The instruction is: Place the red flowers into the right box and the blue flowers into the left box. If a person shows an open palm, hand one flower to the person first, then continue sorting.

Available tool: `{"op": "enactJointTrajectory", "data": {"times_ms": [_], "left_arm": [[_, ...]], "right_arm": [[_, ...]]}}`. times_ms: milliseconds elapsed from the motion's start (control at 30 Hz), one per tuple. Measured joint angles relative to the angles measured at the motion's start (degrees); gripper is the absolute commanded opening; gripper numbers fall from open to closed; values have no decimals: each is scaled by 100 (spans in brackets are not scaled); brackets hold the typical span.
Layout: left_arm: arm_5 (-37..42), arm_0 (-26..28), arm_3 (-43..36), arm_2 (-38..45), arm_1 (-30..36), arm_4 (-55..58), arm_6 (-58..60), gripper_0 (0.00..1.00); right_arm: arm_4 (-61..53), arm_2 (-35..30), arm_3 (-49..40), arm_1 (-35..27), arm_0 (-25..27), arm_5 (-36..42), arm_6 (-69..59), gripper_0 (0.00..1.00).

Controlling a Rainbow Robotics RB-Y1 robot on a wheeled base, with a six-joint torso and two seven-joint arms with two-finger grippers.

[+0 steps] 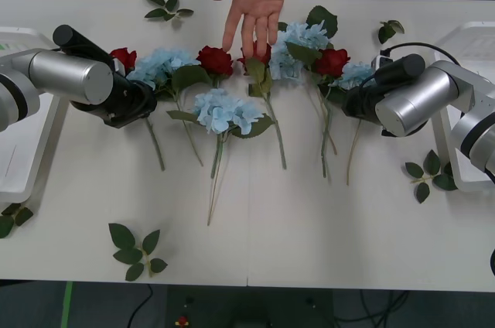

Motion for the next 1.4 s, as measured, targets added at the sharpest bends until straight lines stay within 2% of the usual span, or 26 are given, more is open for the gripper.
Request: {"op": "enactJointTrajectory", "data": {"times_ms": [133,267,400,500,600,733,833,1033,1233,1400], "left_arm": [[229,-130,52,147,0,0,-12,0],[1474,-421,278,907,0,3,-441,0],[2435,-741,495,1795,7,127,-1600,0],[2849,-1104,530,1876,61,322,-2038,0],[3161,-1377,530,1874,141,378,-2019,0],[3377,-1489,528,1884,236,457,-2019,0],[3401,-1490,529,1888,272,505,-2020,0],[3408,-1490,528,1890,281,608,-2020,0],[3408,-1490,529,1890,287,728,-2020,0],[3408,-1490,528,1890,291,787,-2020,0]], "right_arm": [[0,0,-3,0,0,-5,0,0],[-55,0,-25,-1,0,-5,0,0],[-187,-1,-180,-53,1,-6,0,0],[-299,-61,-702,-259,90,-133,1,0],[-309,-375,-1694,-623,431,-213,15,0],[-397,-1208,-2963,-1078,1149,-226,530,0],[-444,-1955,-3727,-1292,1773,-618,1371,0],[-452,-3001,-4552,-1365,2691,-1532,1816,0],[37,-3129,-4631,-1340,2864,-2733,2775,0],[561,-3128,-4657,-1094,2759,-2951,2813,0]]}}
